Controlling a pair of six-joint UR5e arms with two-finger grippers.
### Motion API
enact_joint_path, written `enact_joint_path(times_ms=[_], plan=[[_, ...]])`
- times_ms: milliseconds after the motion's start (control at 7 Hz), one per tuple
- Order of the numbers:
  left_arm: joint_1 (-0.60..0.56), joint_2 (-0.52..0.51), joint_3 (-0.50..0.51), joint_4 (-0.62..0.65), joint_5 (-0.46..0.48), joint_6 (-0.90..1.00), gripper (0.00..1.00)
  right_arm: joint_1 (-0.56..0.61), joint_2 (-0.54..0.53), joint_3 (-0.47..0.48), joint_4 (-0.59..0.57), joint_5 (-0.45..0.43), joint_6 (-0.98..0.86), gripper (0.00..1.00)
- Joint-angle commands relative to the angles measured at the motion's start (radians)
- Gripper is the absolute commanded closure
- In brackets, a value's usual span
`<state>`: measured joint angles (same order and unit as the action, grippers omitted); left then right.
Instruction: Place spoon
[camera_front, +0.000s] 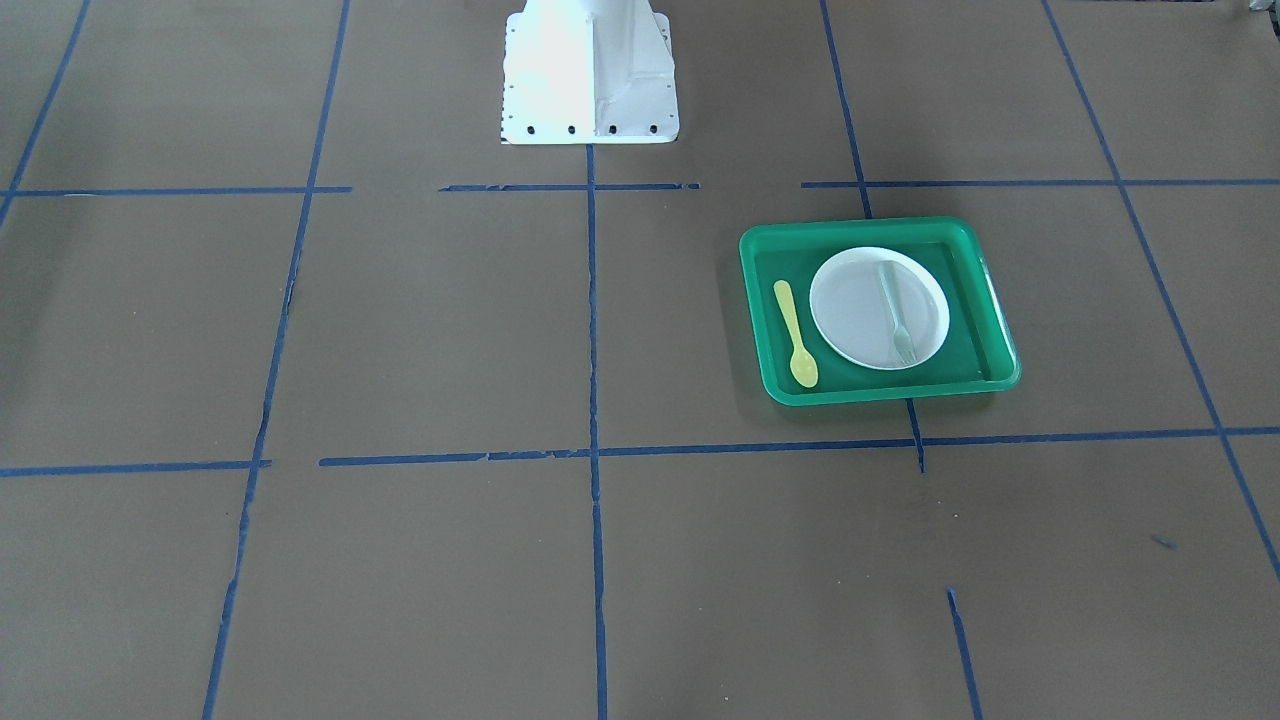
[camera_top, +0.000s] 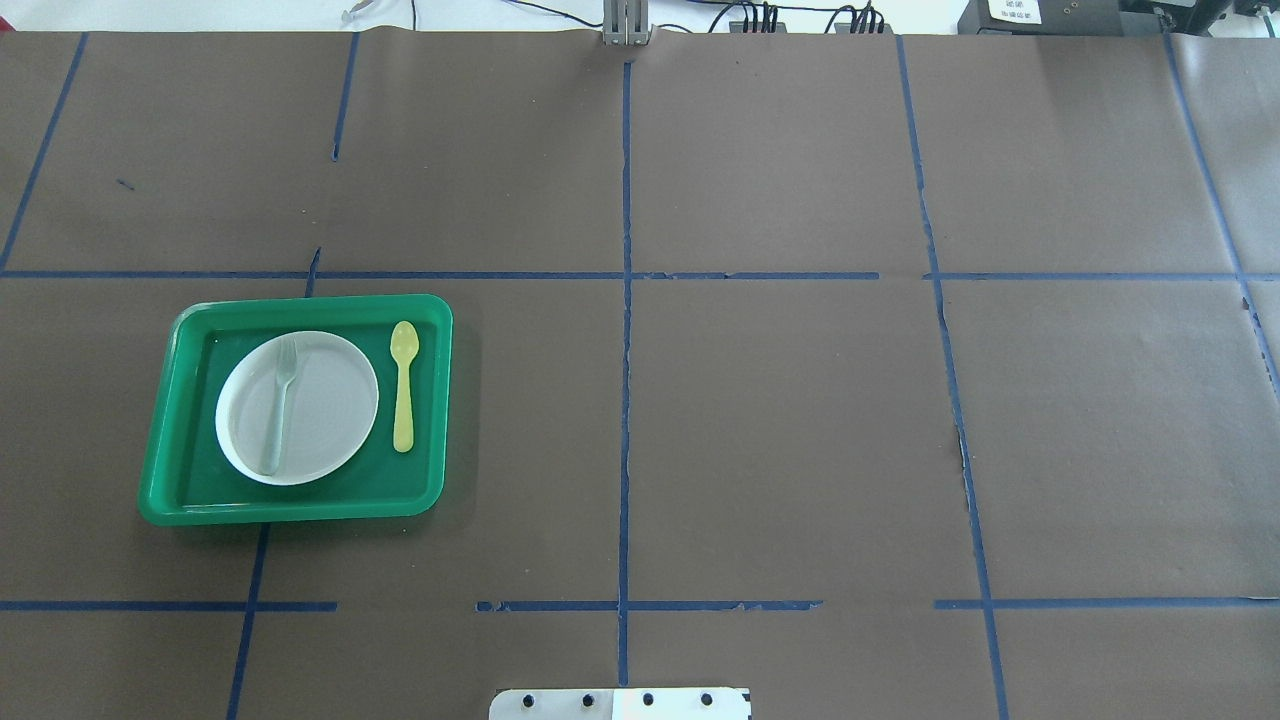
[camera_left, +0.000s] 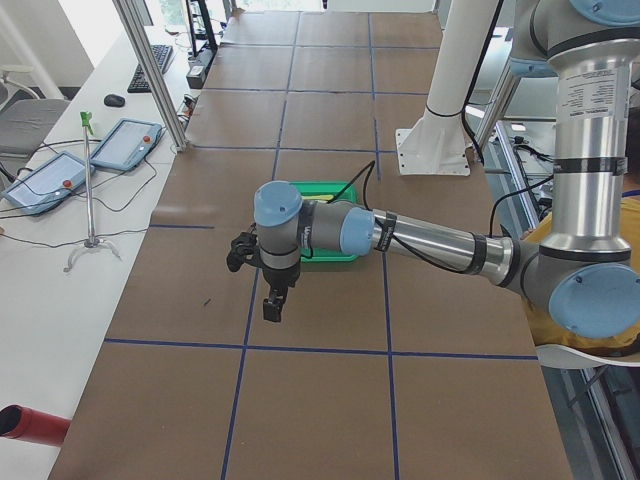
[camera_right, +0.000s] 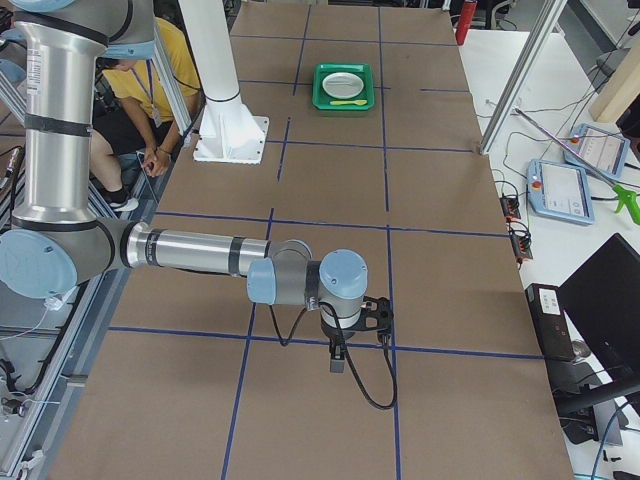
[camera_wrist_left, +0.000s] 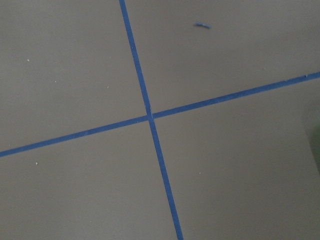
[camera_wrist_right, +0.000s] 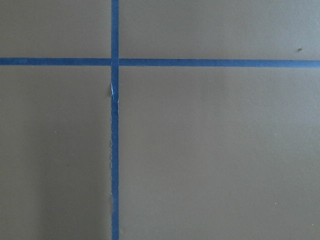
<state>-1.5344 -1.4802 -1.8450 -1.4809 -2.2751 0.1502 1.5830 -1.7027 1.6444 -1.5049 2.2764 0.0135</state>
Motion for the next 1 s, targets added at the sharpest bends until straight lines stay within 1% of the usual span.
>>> enact_joint_path(times_ms=[0,286,857], plan=[[-0.024,0.049,0.009,0.005,-0.011,0.026,0.0,0.0,0.0,0.0,0.002,0.0,0.0,0.0],[-0.055,0.043,0.01,0.004,-0.009,0.025,0.0,0.0,0.0,0.0,0.0,0.0,0.0,0.0],[-0.055,0.044,0.013,0.005,-0.009,0.02,0.0,0.0,0.0,0.0,0.0,0.0,0.0,0.0]])
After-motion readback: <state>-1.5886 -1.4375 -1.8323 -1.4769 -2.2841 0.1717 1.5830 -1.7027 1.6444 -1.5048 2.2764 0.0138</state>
